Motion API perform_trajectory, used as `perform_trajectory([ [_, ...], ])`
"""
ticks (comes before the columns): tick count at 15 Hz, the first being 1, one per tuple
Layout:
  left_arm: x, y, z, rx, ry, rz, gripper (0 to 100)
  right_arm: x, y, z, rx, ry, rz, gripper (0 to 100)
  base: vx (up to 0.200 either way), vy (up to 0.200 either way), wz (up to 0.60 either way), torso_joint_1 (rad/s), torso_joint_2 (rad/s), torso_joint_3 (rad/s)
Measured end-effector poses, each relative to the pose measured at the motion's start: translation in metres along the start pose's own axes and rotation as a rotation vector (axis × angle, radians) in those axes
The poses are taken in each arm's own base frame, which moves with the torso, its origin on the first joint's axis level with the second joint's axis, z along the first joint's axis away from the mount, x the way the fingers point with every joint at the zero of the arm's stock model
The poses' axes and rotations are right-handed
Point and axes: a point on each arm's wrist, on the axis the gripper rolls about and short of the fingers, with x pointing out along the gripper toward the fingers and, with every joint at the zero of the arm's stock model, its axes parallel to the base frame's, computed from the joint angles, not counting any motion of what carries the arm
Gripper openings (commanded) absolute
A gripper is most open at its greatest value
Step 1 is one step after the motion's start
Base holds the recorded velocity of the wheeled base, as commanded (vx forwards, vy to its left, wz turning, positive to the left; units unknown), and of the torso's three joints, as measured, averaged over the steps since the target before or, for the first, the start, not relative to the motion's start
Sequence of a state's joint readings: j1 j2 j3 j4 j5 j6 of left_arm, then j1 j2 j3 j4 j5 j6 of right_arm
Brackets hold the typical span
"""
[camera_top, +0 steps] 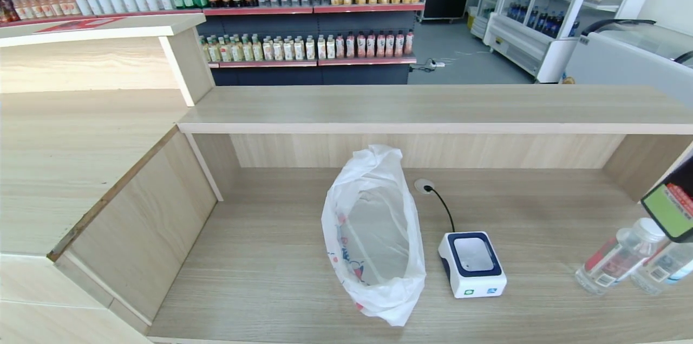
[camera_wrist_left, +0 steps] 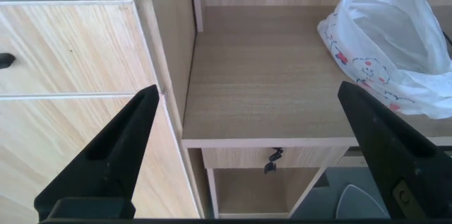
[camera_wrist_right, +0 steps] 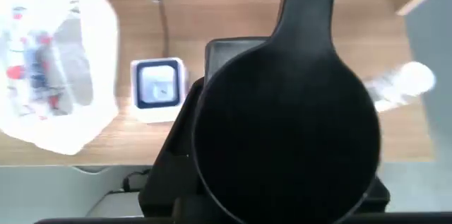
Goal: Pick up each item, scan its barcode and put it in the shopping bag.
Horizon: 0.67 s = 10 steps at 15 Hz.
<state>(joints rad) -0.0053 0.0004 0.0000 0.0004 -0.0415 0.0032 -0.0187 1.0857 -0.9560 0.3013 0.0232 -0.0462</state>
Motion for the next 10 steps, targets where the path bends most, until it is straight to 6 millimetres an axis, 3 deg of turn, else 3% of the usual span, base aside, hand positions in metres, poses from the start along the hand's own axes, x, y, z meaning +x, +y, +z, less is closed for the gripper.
perform_trajectory([
  [5, 0.0, 0.0, 0.0, 0.0, 0.0, 0.0, 100, 0.032, -0.005, -0.008, 0.197, 0.083, 0.48, 0, 0.0, 0.0, 0.0, 0.0, 0.0, 0.0],
  [10, 0.0, 0.0, 0.0, 0.0, 0.0, 0.0, 100, 0.074, -0.04, -0.037, 0.27, 0.184, 0.547, 0, 0.0, 0.0, 0.0, 0.0, 0.0, 0.0],
])
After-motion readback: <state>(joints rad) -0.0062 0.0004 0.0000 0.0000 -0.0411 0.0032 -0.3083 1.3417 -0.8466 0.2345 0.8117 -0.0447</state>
